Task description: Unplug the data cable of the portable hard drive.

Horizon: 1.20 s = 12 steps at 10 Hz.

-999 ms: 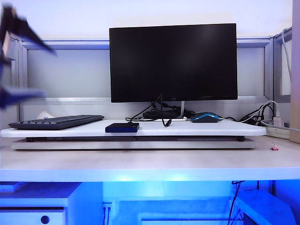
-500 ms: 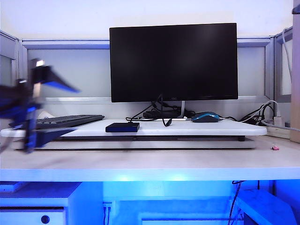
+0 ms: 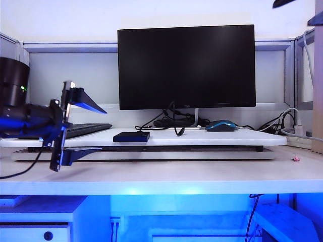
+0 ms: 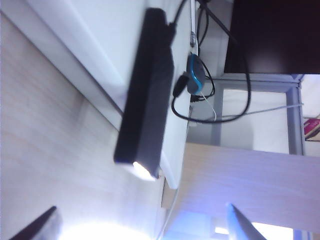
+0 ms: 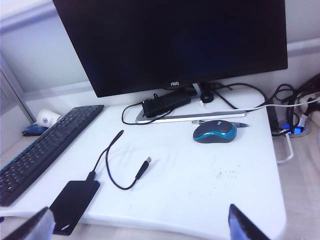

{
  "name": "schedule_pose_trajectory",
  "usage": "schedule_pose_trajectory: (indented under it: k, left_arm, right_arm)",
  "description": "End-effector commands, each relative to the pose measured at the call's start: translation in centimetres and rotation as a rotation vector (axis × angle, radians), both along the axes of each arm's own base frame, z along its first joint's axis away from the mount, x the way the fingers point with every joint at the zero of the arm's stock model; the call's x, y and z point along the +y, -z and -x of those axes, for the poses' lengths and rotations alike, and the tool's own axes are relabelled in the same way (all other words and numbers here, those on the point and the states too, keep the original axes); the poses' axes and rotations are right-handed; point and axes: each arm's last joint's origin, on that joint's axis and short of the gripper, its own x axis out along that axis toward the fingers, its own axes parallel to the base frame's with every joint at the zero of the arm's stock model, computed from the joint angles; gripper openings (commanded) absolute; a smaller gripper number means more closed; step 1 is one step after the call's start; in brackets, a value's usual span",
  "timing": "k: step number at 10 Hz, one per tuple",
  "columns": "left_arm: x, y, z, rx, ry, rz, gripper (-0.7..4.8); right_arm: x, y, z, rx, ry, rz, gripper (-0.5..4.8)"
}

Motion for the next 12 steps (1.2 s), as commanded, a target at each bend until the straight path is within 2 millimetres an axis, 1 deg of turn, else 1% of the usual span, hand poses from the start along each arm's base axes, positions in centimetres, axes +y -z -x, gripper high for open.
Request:
schedule_pose_trajectory:
  k: [1, 4, 5, 7, 8, 9, 10, 11, 12]
  left_arm:
    - [-0.7, -0.1, -1.2, -0.038, 0.010, -0.004, 4.34]
    - [-2.1, 0.1, -2.9, -0.045, 0.034, 0.005, 4.34]
    - [-3.6, 0.4, -4.3, -0.035, 0.049, -0.003, 4.34]
    - [-3.9, 0.6, -5.1, -0.028, 0.044, -0.006, 4.33]
    - [-4.5, 1.4, -5.7, -0.010, 0.027, -0.019, 3.67]
    - [-4.4, 2.2, -5.8, 0.009, 0.005, -0.027, 3.31]
    - [-4.6, 2.4, -6.5, 0.005, 0.002, -0.025, 3.01]
    - [-4.9, 1.9, -7.8, -0.007, 0.003, -0.028, 0.50]
    - [-5.2, 1.4, -8.7, -0.027, 0.027, -0.057, -0.06]
  right_arm:
    - [0.3, -0.6, -1.3, -0.019, -0.017, -0.003, 4.79]
    - [0.5, -0.6, -1.7, -0.037, -0.022, -0.004, 4.79]
    - [0.4, -0.6, -1.7, -0.042, -0.016, -0.003, 4.79]
    - [0.4, -0.6, -1.7, -0.042, -0.016, -0.003, 4.79]
    - [0.4, -0.6, -1.7, -0.043, -0.017, -0.004, 4.79]
    - [0.4, -0.6, -1.7, -0.043, -0.017, -0.004, 4.79]
    - [0.4, -0.6, -1.7, -0.043, -0.017, -0.004, 4.79]
    - [0.5, -0.7, -1.7, -0.053, -0.027, -0.005, 4.79]
    - [1.3, -0.7, -2.4, -0.088, -0.060, -0.007, 4.78]
